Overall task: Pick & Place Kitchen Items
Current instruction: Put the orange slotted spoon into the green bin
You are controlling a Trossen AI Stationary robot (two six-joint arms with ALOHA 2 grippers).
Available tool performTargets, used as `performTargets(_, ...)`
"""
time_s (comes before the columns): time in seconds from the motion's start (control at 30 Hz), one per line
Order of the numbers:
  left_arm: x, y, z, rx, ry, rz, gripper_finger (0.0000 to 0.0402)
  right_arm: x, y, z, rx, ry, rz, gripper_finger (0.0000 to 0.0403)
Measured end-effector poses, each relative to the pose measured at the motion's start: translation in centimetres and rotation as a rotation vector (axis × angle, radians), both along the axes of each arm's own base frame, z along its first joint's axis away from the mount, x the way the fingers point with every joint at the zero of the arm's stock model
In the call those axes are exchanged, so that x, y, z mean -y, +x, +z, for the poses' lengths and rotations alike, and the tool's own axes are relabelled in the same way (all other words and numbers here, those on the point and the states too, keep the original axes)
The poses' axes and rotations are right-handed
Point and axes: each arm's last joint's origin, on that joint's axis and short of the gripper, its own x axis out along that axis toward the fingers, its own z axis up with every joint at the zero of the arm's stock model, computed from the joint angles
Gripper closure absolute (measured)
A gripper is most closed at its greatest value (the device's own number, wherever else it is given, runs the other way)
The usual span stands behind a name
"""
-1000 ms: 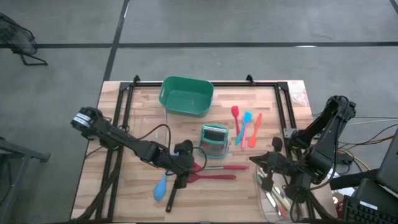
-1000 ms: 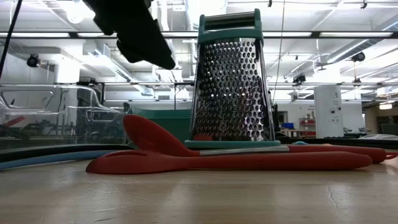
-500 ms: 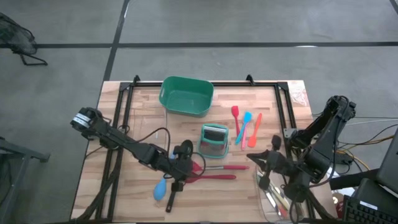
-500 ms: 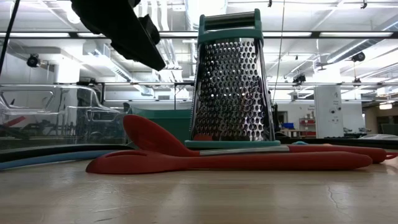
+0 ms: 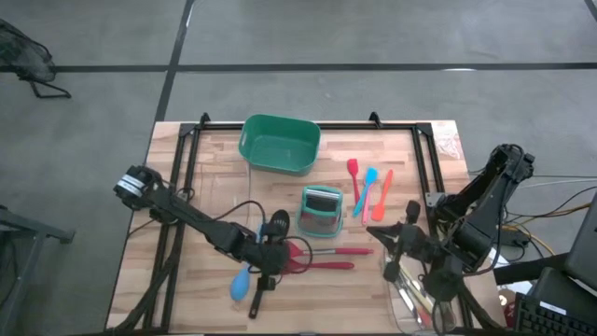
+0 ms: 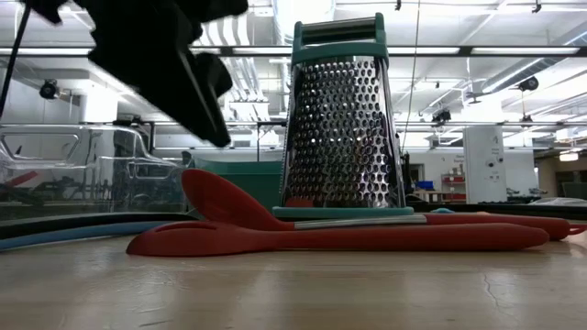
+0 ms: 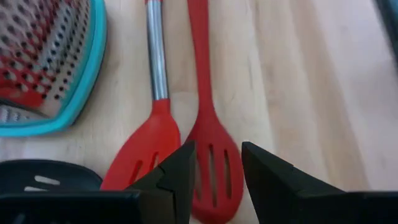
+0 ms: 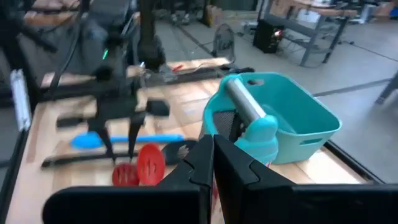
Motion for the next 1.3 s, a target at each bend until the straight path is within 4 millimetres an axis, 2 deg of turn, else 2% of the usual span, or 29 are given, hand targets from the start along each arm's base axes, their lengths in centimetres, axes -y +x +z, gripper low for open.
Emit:
performTargets(0.37,-0.1,0.2,0.0,-0.009,0.075,-0.051,0.0266,0.4,0.6,0.1,0.013,-0.005,-0.031,0.0394)
performTargets(0.57,-0.3,0.0,-0.2,-0.002,0.222,-0.072,0.0266,0.4,0.6,0.1,0.011,-0.009,-0.029,0.0394)
performTargets(0.9,0.0,-0.1,-0.3,-0.023,0.159,-0.067,0.0266,0.4,0.6,0.1,0.008,-0.014,-0.028,0.0394)
performTargets(1.3,0.0,0.3,-2.2,-0.075,0.231,-0.102,0.0266,0.4,0.6,0.1,0.009,-0.012,-0.028,0.0394)
